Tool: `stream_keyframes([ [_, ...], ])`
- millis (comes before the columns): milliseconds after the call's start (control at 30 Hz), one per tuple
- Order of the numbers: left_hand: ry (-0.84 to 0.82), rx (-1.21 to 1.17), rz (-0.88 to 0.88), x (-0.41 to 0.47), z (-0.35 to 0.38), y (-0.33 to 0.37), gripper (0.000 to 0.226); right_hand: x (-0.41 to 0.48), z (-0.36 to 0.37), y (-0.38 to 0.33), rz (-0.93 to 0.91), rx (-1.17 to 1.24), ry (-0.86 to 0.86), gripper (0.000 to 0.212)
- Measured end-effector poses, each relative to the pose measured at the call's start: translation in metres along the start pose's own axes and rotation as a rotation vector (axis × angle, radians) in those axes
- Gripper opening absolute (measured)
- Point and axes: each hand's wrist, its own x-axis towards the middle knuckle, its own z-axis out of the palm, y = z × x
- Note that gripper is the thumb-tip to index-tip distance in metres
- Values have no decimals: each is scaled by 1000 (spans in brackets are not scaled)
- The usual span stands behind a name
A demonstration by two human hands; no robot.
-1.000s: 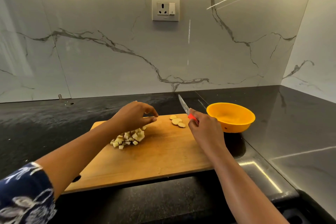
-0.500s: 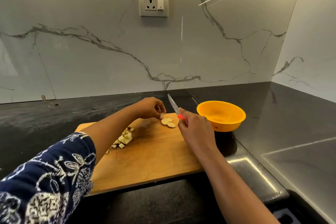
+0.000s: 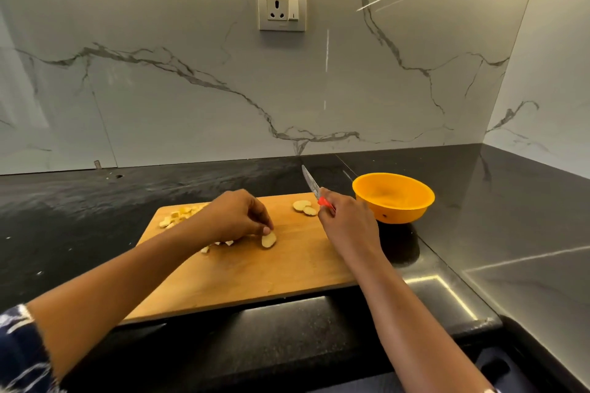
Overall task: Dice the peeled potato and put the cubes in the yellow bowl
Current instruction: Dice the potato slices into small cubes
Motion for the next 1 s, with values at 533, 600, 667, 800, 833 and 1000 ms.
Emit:
stream_keyframes([
  [533, 445, 658, 602, -31, 15, -34, 37, -65, -16, -27, -117, -77, -212, 46],
  [600, 430, 651, 603, -29, 16, -32, 42, -68, -15, -30, -138, -86, -225, 46],
  [667, 419, 649, 604, -30, 17, -31, 54, -70, -14, -31, -153, -88, -236, 46],
  [800, 381, 618, 609, -36, 20, -37, 57, -72, -15, -31, -181, -72, -253, 45],
  [833, 366, 606, 619, -38, 20, -39, 55, -72, -15, -31, -188, -72, -263, 45],
  [1000, 334, 597, 693, -42, 19, -46, 51, -68, -15, -32, -194, -93, -294, 44],
])
